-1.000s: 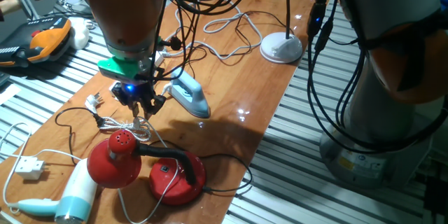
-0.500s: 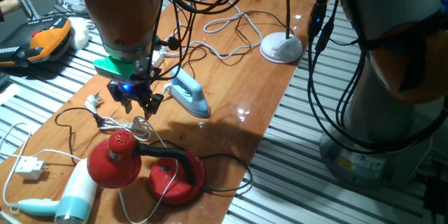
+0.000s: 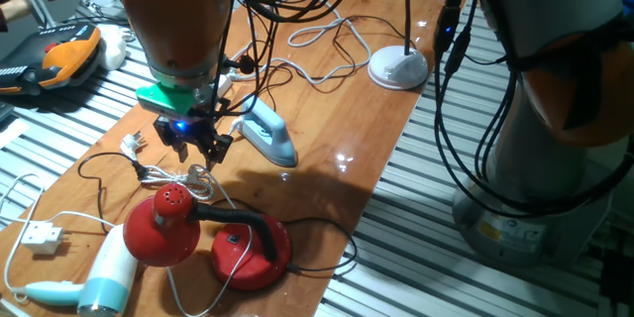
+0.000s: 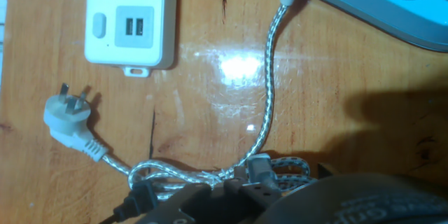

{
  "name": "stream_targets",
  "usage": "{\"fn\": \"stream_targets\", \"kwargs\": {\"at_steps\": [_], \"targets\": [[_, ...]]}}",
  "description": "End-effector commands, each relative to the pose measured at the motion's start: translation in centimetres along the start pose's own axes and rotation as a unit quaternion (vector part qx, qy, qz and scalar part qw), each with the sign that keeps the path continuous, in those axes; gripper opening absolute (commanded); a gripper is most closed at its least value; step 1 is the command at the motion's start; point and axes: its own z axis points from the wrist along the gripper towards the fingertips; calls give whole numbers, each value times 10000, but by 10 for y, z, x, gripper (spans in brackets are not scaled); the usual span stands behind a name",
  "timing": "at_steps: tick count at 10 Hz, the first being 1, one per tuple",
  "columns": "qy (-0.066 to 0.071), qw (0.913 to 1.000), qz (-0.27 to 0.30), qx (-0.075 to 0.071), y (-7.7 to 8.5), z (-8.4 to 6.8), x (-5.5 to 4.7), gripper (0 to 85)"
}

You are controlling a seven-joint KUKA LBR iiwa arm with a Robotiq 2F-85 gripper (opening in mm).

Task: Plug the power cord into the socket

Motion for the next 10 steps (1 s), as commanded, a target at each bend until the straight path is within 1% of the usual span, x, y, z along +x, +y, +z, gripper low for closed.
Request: {"fn": "stream_targets", "kwargs": {"at_steps": [1,3,5,6,7,8,9,10], "targets": [[1,10000,1,0,0,0,0,510],[1,10000,-14,0,0,0,0,510],[44,10000,-67,-15,0,0,0,510],[-8,9999,-131,-7,0,0,0,510],[-22,9998,-166,50,0,0,0,510],[66,9996,-215,160,0,0,0,510],[49,9993,-274,233,0,0,0,510],[49,9992,-312,233,0,0,0,510]]}}
